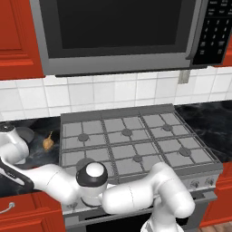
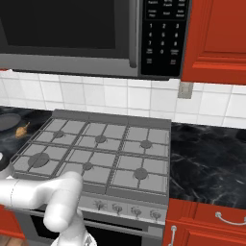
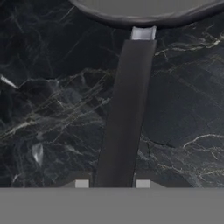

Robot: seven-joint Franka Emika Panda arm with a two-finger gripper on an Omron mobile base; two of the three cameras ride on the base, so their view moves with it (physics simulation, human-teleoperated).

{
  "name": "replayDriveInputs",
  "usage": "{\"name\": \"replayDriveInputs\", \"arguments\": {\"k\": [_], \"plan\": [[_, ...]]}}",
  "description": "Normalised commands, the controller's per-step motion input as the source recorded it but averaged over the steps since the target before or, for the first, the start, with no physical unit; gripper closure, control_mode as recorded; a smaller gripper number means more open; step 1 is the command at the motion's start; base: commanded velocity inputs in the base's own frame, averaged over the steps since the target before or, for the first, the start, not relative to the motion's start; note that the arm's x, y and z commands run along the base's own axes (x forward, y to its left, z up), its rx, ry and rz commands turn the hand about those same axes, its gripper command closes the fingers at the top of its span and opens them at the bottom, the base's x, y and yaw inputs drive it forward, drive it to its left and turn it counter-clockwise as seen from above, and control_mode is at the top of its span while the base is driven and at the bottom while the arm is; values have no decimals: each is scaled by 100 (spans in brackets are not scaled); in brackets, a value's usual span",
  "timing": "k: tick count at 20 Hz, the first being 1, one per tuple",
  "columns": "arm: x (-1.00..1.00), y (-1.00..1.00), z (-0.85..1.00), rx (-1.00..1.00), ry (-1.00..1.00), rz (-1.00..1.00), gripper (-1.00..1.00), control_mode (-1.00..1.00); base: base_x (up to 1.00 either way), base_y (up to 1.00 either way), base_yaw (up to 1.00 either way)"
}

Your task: Place the pan on the front left burner on the stove. Then place the tomato and the onion in the pan and turn on the front left burner.

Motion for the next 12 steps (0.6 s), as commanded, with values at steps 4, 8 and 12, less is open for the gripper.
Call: {"name": "replayDriveInputs", "arguments": {"k": [4,8,12], "plan": [[0,0,0,0,0,0,100,-100,0,0,0],[0,0,1,0,0,0,100,-100,0,0,0],[-4,0,27,0,0,0,100,-100,0,0,0]]}}
